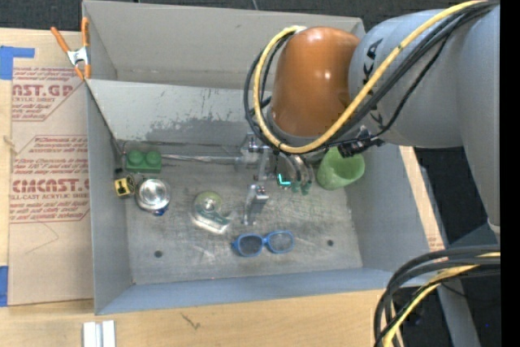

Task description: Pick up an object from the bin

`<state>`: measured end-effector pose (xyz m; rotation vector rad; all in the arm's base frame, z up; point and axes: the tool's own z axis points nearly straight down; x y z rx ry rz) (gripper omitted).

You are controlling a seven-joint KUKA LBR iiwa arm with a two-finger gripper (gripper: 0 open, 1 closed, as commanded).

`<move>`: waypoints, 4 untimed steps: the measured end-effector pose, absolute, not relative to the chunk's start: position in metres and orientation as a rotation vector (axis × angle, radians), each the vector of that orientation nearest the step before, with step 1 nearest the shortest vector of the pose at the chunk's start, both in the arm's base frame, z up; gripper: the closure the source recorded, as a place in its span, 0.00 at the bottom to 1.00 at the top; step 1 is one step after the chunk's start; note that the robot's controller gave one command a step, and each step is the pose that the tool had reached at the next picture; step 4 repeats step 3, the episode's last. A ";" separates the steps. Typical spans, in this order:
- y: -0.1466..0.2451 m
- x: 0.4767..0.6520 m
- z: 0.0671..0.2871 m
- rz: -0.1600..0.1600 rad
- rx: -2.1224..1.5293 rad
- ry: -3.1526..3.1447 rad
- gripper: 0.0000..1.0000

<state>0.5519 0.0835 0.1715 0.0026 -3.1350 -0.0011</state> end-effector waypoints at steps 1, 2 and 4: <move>0.032 0.513 0.072 -0.004 0.247 -3.144 0.00; 0.032 0.511 0.074 -0.002 0.248 -3.132 1.00; 0.045 0.541 0.208 0.000 0.457 -3.119 1.00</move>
Offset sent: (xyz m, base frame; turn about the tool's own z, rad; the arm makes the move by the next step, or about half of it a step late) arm -0.0418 -0.0520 -0.1015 -0.1556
